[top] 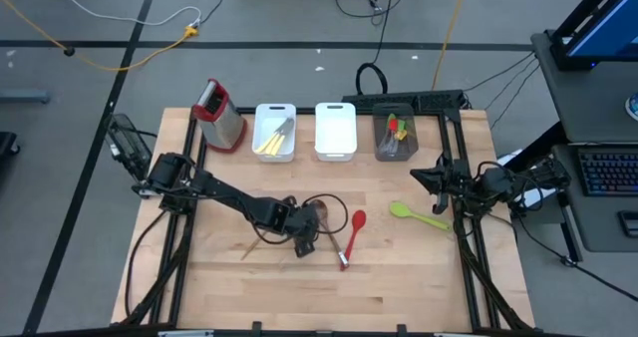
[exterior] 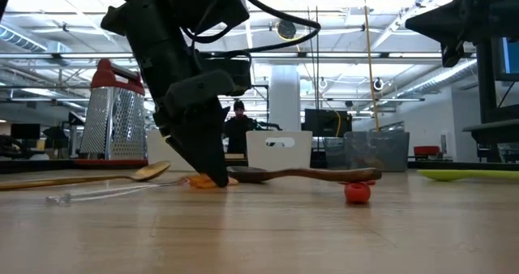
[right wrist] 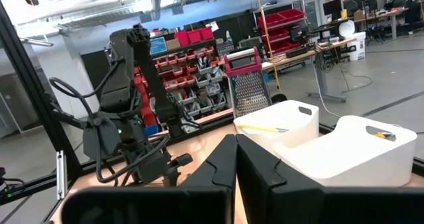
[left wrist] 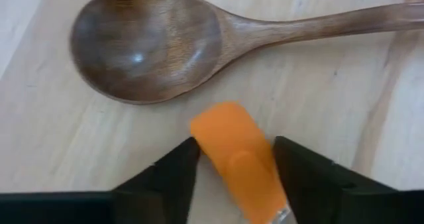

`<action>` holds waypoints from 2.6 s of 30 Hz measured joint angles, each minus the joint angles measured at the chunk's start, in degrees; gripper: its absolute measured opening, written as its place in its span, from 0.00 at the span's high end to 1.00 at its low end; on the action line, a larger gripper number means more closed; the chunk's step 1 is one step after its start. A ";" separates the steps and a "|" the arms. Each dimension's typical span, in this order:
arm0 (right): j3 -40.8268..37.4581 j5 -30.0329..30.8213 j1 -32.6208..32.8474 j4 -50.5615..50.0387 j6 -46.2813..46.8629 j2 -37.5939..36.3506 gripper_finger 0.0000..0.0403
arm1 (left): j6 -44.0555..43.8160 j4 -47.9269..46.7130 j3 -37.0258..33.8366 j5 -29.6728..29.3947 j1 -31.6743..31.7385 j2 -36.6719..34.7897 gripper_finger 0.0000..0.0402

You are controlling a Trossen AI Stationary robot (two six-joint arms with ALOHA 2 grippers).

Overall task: Pick & Place Kitchen Items
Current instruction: Put the orange spatula into the black bin

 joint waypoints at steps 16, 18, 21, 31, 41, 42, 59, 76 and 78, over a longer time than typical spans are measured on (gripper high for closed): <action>-0.02 0.00 0.00 0.00 0.02 0.00 0.99 | -3.04 1.95 -0.11 3.82 1.43 -1.20 0.98; -0.02 0.00 0.02 0.00 0.00 0.02 0.99 | -3.84 1.51 -0.13 5.97 2.08 -2.15 0.99; -0.01 0.00 0.00 0.00 0.04 0.00 0.99 | -5.67 -0.94 -0.27 10.12 2.54 -3.88 0.99; 0.00 0.15 0.00 0.03 0.22 0.00 0.99 | -6.81 -4.06 -0.26 14.50 2.90 -10.31 1.00; -0.01 0.15 0.00 1.79 8.86 0.00 0.99 | -7.00 9.00 -0.09 22.01 3.74 -17.77 1.00; -0.01 0.15 0.00 2.12 9.29 0.00 0.99 | -7.60 11.21 -0.09 22.48 4.07 -17.99 1.00; 0.00 5.99 0.00 7.16 7.37 0.42 0.99 | -16.80 46.47 0.02 19.47 12.71 -16.80 1.00; -0.08 6.12 -0.03 16.19 13.48 12.32 0.99 | -11.77 47.73 21.15 25.13 21.62 -0.63 1.00; -0.08 6.12 -0.03 18.63 13.10 13.43 0.99 | -9.67 45.06 24.14 25.71 22.19 0.86 1.00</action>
